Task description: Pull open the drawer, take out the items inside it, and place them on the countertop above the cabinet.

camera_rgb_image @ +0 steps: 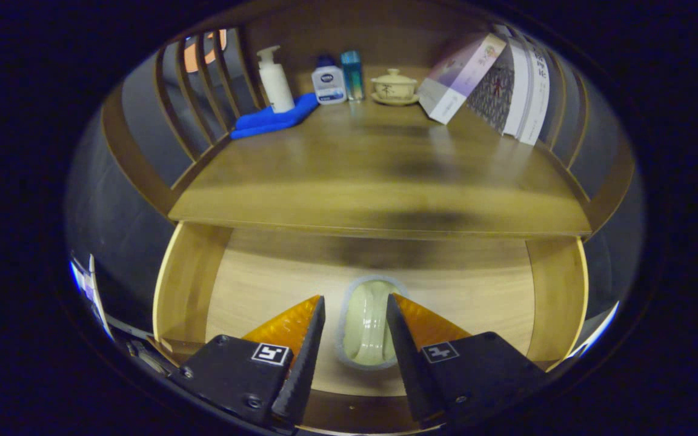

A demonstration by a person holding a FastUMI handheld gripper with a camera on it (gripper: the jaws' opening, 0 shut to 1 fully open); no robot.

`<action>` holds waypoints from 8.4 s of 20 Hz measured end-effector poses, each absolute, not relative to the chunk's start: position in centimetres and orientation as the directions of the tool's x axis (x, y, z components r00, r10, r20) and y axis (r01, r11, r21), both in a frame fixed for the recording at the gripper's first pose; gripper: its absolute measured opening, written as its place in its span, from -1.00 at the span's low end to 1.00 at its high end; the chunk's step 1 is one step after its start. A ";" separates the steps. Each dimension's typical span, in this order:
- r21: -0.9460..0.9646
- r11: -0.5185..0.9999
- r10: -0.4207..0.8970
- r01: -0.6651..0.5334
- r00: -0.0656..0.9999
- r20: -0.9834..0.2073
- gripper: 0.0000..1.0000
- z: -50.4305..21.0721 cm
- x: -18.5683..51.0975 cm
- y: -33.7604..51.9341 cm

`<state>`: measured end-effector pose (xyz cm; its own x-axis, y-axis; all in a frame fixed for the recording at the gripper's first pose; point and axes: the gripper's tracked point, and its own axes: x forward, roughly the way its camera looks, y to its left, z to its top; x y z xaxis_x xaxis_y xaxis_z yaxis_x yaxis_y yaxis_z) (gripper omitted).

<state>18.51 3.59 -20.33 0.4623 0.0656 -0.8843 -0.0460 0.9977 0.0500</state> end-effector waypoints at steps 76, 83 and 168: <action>-0.020 0.997 0.065 -0.073 0.963 -0.263 1.00 -0.7 21.0 4.9; 0.021 0.994 0.110 -0.108 0.989 -0.096 1.00 0.1 10.1 5.2; -0.039 0.999 0.003 -0.004 1.000 -0.026 0.97 -3.6 7.1 3.4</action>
